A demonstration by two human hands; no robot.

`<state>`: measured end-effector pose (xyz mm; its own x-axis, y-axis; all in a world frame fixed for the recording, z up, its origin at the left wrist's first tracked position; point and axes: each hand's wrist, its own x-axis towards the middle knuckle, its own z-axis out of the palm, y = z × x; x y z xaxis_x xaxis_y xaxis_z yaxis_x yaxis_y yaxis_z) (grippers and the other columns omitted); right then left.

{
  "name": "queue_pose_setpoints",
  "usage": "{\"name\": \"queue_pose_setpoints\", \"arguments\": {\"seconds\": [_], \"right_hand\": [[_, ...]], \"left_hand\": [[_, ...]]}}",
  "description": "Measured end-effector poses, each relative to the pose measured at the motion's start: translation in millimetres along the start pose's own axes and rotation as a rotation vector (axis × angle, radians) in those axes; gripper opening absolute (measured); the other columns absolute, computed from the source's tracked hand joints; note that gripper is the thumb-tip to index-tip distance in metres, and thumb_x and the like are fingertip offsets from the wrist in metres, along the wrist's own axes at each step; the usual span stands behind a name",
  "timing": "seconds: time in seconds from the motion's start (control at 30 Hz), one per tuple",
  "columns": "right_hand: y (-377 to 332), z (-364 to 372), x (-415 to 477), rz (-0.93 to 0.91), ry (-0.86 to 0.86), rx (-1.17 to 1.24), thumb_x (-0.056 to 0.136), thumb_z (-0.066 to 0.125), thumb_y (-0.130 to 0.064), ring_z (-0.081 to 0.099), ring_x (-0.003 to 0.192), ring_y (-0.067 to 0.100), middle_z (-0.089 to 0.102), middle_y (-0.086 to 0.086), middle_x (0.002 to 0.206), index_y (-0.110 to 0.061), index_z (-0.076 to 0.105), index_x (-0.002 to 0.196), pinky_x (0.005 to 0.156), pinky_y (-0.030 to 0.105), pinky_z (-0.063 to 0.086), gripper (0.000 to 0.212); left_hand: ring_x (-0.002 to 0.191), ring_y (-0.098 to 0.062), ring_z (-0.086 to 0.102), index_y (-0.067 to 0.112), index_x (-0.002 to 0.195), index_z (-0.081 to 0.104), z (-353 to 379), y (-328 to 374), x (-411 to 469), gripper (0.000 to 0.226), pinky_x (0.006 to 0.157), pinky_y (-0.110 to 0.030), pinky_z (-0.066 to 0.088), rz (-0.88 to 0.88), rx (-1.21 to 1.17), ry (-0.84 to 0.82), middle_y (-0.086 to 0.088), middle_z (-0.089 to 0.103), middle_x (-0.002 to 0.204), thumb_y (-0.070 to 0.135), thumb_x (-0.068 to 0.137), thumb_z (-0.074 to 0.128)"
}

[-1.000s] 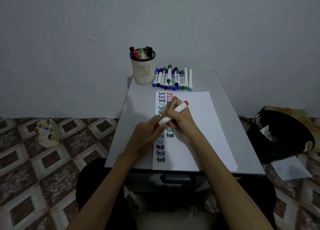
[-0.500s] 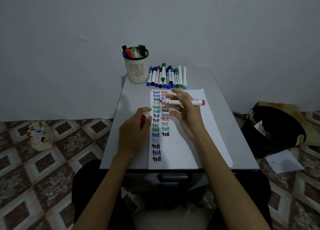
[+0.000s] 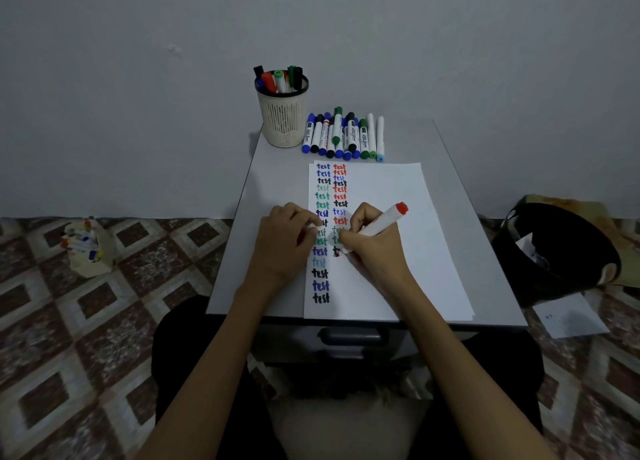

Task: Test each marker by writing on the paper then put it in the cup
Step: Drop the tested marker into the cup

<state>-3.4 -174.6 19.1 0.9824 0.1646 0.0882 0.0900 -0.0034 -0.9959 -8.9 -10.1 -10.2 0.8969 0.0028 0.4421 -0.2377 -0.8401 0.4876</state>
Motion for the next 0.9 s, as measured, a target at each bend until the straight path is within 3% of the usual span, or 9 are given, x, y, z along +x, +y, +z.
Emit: {"name": "queue_pose_setpoints", "arguments": {"seconds": [0.23,0.33,0.53,0.67,0.73,0.9], "right_hand": [[0.4,-1.0,-0.9,-0.005,-0.042,-0.051,0.080,0.065,0.009,0.067,0.084,0.015,0.064,0.002,0.075,-0.006,0.044,0.070,0.068,0.024,0.054,0.028],[0.5,-1.1,-1.0,-0.001,-0.054,-0.047,0.080,0.065,0.009,0.068,0.088,0.018,0.065,0.004,0.078,-0.007,0.044,0.069,0.068,0.025,0.055,0.029],[-3.0,-1.6,0.6,0.016,-0.078,-0.025,0.078,0.063,0.015,0.057,0.057,0.004,0.056,0.008,0.066,-0.005,0.046,0.068,0.052,0.019,0.047,0.028],[-2.4,-2.5,-1.0,-0.001,-0.079,-0.064,0.080,0.064,0.012,0.068,0.089,0.028,0.062,0.029,0.088,-0.003,0.046,0.070,0.067,0.026,0.057,0.026],[-0.7,-2.2,-1.5,-0.010,-0.073,-0.080,0.080,0.065,0.011,0.066,0.095,0.035,0.062,0.031,0.092,-0.002,0.047,0.071,0.073,0.033,0.060,0.024],[3.2,-1.2,-1.6,-0.021,-0.082,-0.113,0.079,0.066,0.009,0.066,0.096,0.029,0.063,0.027,0.091,0.001,0.045,0.071,0.079,0.035,0.059,0.024]], "left_hand": [[0.089,-0.018,0.050,0.014,0.095,0.062,-1.1,0.8,-0.8,0.021,0.081,-0.040,0.046,-0.014,-0.041,0.003,-0.003,0.056,0.097,0.028,0.086,0.049],[0.092,-0.017,0.050,0.016,0.095,0.063,-3.1,2.9,-0.6,0.015,0.080,-0.043,0.048,-0.018,-0.080,0.008,-0.002,0.056,0.098,0.021,0.084,0.053],[0.094,-0.019,0.053,0.018,0.096,0.064,-4.2,1.1,0.0,0.014,0.080,-0.045,0.050,-0.018,-0.137,-0.024,-0.003,0.058,0.101,0.015,0.083,0.058],[0.092,-0.019,0.054,0.017,0.093,0.064,-3.6,1.3,0.2,0.012,0.081,-0.046,0.050,-0.028,-0.139,-0.023,-0.002,0.060,0.100,0.013,0.083,0.060],[0.091,-0.018,0.054,0.016,0.093,0.064,-4.0,2.0,0.3,0.012,0.081,-0.045,0.049,-0.029,-0.132,-0.019,-0.003,0.061,0.099,0.014,0.083,0.059],[0.090,-0.017,0.053,0.014,0.093,0.064,-4.5,2.2,0.4,0.014,0.081,-0.044,0.049,-0.035,-0.119,-0.026,-0.004,0.062,0.099,0.018,0.082,0.057]]}}
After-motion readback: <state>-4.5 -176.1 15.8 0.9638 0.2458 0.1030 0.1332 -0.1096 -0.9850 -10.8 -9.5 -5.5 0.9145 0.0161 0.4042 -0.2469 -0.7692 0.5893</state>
